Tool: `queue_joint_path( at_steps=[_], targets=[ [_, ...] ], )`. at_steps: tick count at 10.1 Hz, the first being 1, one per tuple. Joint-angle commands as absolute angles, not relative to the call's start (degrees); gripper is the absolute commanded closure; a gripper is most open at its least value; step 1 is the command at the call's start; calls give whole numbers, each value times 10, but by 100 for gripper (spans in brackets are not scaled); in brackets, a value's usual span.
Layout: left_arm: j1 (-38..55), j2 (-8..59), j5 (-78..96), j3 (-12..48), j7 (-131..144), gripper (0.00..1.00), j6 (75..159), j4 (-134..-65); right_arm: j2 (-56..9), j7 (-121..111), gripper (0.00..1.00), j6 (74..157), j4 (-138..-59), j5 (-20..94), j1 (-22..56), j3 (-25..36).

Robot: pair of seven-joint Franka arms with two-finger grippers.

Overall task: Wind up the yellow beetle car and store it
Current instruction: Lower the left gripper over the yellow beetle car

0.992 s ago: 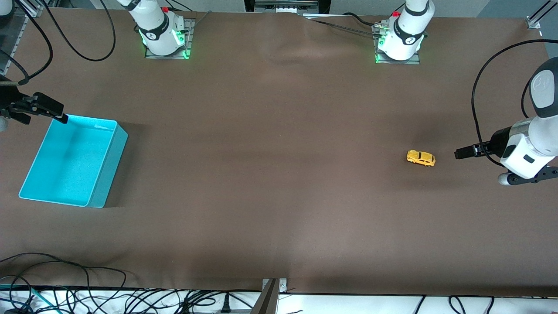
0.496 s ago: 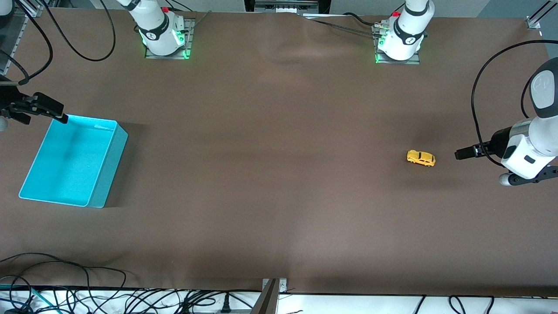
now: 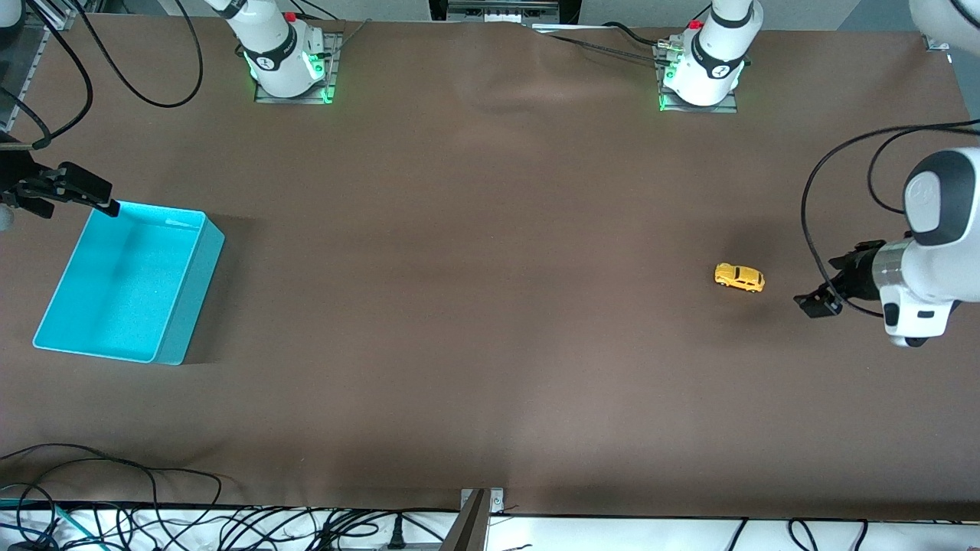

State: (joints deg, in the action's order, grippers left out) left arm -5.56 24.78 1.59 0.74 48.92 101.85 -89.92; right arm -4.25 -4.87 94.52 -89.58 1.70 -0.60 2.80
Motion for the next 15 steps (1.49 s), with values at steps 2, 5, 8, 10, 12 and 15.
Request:
queue_joint_path(
  at_steps=[2, 5, 8, 10, 12, 15],
  targets=[
    [-55, 244, 7, 4, 717, 0, 1135, -985, -43, -69, 0, 936, -892, 29, -9, 29],
    [-47, 231, -25, 7, 828, 0, 1209, -1069, -43, -70, 0, 937, -891, 29, -9, 29],
    [-51, 160, -23, 8, 837, 0, 1372, -1238, -43, -70, 0, 935, -892, 29, -9, 29],
    [-50, 149, -23, 8, 838, 0, 1484, -1317, -43, -71, 0, 937, -890, 29, -10, 30],
    [-48, 160, -24, 8, 838, 0, 1521, -1330, -43, -85, 0, 937, -889, 30, -10, 33],
    [-47, 184, -24, 8, 838, 0, 1586, -1349, -42, -87, 0, 938, -888, 30, -11, 36]
  ],
)
